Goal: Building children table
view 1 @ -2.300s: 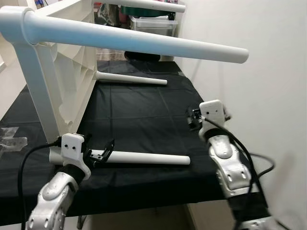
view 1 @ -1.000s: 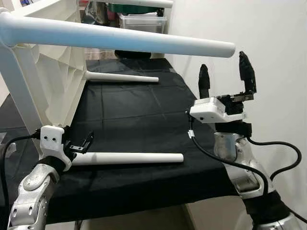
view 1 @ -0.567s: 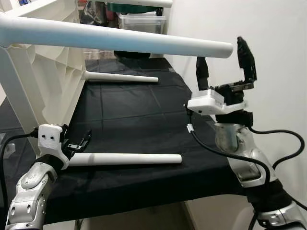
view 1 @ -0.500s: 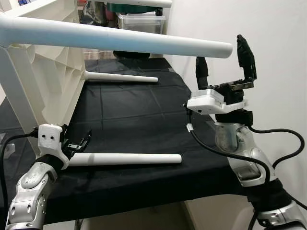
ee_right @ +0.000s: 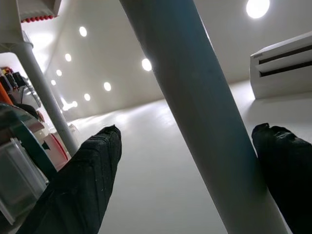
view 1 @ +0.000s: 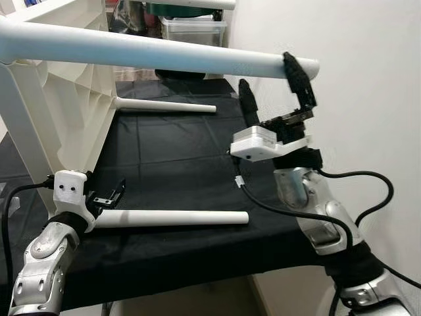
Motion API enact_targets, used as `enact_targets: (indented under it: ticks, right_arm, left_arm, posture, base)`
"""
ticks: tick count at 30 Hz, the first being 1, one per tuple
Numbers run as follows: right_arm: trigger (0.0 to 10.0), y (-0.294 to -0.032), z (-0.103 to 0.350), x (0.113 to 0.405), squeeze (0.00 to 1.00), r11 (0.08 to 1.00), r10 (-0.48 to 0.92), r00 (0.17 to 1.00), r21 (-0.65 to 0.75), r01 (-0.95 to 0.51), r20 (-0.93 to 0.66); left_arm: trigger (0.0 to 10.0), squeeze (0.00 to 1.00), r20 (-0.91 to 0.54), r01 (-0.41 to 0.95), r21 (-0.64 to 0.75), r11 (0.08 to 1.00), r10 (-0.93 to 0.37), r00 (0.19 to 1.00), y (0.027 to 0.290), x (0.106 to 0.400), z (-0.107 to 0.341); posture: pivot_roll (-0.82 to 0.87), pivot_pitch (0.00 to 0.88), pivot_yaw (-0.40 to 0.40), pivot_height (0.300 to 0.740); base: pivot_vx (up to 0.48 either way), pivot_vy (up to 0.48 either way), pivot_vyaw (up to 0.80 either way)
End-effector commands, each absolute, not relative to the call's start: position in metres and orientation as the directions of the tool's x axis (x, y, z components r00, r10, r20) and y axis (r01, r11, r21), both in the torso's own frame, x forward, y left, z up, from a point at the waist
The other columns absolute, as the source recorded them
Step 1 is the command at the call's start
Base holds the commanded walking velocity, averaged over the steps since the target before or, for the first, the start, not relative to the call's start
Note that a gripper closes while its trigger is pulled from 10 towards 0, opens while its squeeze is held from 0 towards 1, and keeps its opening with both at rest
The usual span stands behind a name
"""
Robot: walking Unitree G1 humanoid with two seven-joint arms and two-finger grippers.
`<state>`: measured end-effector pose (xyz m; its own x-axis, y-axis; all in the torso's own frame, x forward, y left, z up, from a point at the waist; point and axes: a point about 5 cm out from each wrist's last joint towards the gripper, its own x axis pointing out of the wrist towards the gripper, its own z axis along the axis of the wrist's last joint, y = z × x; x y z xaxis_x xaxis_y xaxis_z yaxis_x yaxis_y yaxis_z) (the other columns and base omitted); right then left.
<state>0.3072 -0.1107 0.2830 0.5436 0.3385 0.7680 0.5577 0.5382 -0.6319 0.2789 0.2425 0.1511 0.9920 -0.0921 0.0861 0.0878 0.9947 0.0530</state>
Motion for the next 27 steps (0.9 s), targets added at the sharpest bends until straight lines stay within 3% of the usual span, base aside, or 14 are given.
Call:
enact_targets:
  ticks: [1,15,27]
  right_arm:
    - [10.0,-0.109,0.28,0.311,0.0,0.524,0.348,0.568,-0.657,0.542,0.746]
    - [10.0,-0.121,0.282,0.33,0.0,0.459,0.337,0.65,-0.722,0.518,0.681]
    - [10.0,-0.13,0.299,0.337,0.0,0.452,0.279,0.656,-0.699,0.554,0.701]
  left_arm:
    - [10.0,0.0,0.078,0.095,0.054,0.994,-0.099,0.992,0.241,0.28,0.148]
    - [10.0,0.0,0.075,0.098,0.046,0.994,-0.101,0.992,0.238,0.279,0.146]
    - [10.0,0.0,0.069,0.106,0.042,0.993,-0.109,0.992,0.236,0.279,0.144]
  posture:
    - [0.02,0.0,-0.09,0.74]
    - [0.03,0.0,-0.096,0.74]
    - [0.02,0.0,-0.093,0.74]
  base:
    - [0.0,0.0,0.0]
    - [0.0,0.0,0.0]
    - [0.0,0.0,0.0]
